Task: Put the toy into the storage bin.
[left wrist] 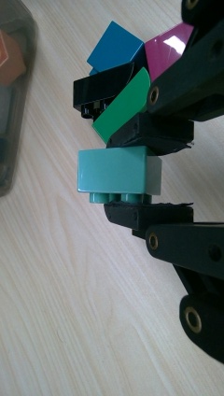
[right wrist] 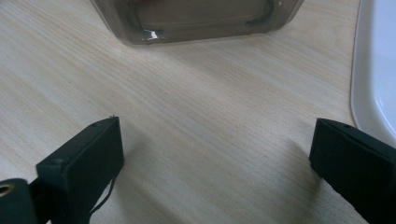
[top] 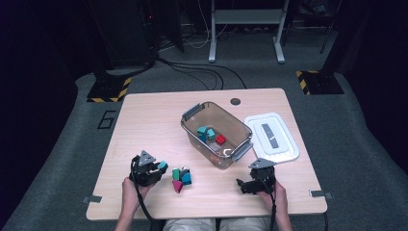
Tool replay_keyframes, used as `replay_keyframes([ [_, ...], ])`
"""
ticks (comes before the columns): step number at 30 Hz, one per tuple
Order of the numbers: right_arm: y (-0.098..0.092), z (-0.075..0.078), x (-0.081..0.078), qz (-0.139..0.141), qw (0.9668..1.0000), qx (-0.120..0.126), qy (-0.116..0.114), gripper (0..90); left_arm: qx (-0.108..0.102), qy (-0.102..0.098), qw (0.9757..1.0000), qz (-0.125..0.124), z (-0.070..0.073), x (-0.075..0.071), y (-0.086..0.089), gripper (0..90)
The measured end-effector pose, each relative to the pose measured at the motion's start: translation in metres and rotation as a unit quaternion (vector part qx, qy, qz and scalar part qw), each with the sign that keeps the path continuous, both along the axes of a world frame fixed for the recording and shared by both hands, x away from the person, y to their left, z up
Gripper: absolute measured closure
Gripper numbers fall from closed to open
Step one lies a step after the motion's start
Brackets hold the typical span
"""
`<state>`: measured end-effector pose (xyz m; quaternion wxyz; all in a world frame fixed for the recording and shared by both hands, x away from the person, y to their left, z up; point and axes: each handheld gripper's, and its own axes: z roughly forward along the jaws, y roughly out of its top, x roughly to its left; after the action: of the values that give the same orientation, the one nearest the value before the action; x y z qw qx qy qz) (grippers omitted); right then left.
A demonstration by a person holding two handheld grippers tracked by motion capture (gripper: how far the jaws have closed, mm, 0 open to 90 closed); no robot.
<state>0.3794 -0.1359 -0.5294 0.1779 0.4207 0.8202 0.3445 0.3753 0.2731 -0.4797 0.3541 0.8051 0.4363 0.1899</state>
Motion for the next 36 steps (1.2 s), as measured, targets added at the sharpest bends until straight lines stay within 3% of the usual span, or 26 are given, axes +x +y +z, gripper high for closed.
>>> replay_keyframes([
  [11,0.000,0.000,0.000,0.000,1.0000,0.000,0.000,2.4,0.005,-0.004,1.0000,-0.003,0.007,0.002,0.001,66.9],
  [22,0.000,0.000,0.000,0.000,1.0000,0.000,0.000,2.4,0.004,-0.017,0.9998,-0.006,0.027,0.008,0.001,66.9],
  [36,0.000,0.000,0.000,-0.001,1.0000,0.000,0.000,2.4,0.014,-0.010,0.9995,-0.026,0.044,0.024,-0.003,66.9],
])
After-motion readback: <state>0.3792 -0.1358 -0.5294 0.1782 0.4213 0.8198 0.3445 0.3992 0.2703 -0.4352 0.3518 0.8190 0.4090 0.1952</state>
